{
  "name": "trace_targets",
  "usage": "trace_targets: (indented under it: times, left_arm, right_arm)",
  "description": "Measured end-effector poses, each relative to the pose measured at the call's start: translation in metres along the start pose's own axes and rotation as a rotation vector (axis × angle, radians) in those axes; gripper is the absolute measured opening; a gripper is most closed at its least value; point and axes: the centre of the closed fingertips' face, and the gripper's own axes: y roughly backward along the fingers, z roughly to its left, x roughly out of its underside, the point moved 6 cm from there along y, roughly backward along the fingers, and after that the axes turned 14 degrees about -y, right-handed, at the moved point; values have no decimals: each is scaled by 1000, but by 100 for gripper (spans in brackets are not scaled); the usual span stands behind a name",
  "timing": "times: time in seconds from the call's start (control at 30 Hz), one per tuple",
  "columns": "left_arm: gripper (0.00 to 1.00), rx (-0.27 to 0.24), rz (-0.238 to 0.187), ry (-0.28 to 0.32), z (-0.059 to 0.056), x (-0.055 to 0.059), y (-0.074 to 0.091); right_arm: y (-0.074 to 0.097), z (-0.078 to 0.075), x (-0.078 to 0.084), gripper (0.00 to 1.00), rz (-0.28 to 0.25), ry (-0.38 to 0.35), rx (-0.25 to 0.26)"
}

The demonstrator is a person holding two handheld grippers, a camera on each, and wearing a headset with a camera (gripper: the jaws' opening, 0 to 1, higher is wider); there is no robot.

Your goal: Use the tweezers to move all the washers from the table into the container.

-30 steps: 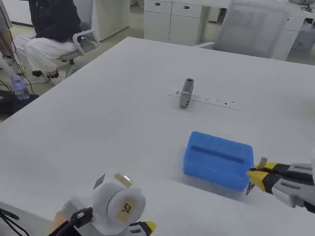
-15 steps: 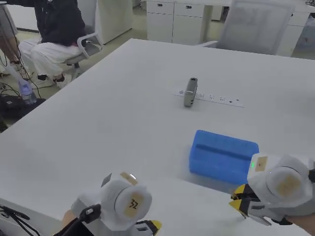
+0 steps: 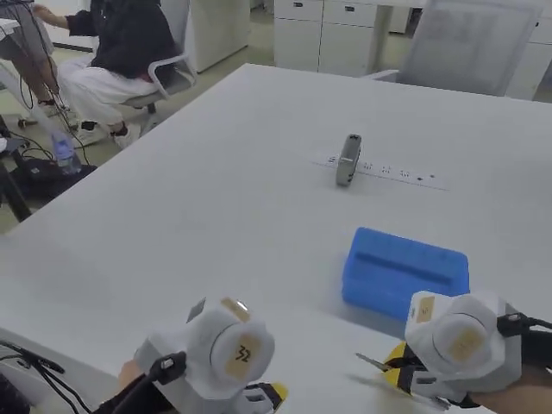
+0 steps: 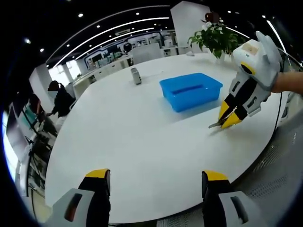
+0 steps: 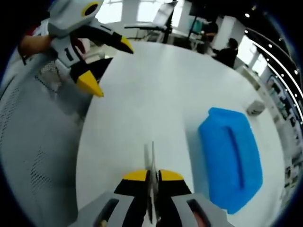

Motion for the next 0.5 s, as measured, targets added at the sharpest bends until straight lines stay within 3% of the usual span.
trace_targets:
  times: [0.1,0.17,0.23,0.3,0.4,0.5]
  left_arm:
    - [80,6,1,-5,-1,0,0]
    - [80,10,4,-8,-1,0,0]
    - [81,12,4,-10,-2,0,0]
    - [82,11,3,-7,-2,0,0]
    - [84,24,-24,6,-2,-4,4]
    - [87,34,-31,14,-1,-6,5]
  right_arm:
    - [2,2,1,15,-26,-46,2]
    - [6,2,1,16,-32,-69,3]
    - [22,2,-2,18,-105,-118,30]
    - [39,0,-1,22,-178,-215,63]
    - [70,-4,9,31,-297,-414,129]
    - [98,-4,21,37,-403,-554,191]
